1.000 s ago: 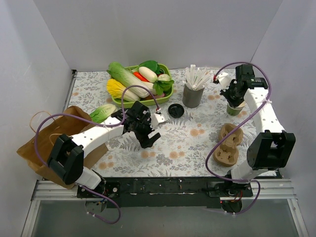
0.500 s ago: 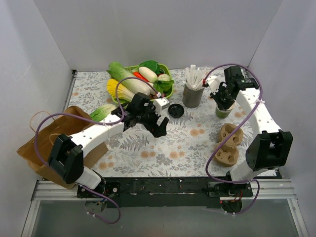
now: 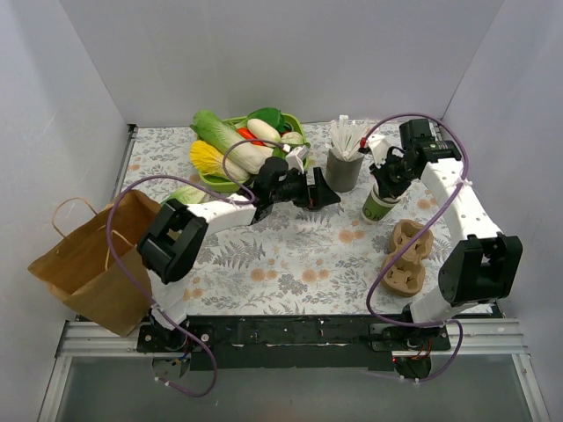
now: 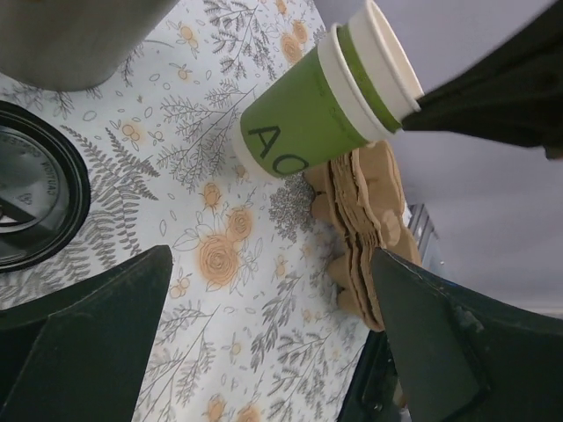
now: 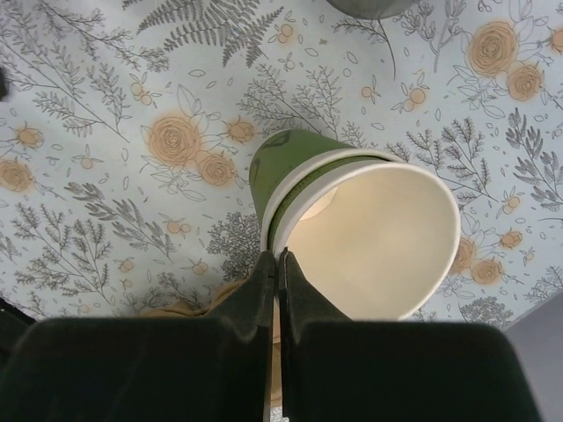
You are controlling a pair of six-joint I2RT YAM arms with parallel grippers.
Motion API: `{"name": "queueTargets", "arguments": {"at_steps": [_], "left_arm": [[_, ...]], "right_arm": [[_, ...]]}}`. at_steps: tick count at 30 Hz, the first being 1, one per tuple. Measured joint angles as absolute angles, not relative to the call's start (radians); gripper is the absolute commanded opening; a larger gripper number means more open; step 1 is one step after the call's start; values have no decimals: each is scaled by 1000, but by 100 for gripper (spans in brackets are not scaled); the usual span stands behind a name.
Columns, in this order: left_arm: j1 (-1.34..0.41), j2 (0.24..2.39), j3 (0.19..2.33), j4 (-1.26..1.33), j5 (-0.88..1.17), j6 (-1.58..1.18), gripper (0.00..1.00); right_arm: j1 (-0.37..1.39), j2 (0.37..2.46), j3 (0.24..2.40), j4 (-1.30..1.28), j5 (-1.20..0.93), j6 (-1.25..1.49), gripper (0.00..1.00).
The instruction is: Pack the takeout coffee
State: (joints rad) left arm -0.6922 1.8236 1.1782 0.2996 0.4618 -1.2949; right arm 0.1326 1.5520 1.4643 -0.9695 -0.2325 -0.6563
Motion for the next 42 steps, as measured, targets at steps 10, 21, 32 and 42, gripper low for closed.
{"name": "queueTargets", "arguments": {"at_steps": [10, 21, 32, 42], "left_arm": [[-748, 2054, 1305, 448, 465, -1565, 98], [-747, 2019, 1297, 410, 463, -1509, 97], [-694, 1647, 1046, 190, 543, -1042, 94], [-696, 1352, 908, -296, 435, -622, 91]], "right_arm": [[159, 1491, 1398, -969, -272, -659, 1], [215, 1477, 1687, -1076, -200, -670, 1], [440, 1341, 1522, -1092, -181, -739, 1], [670, 1422, 1307, -943, -118, -749, 1]]}}
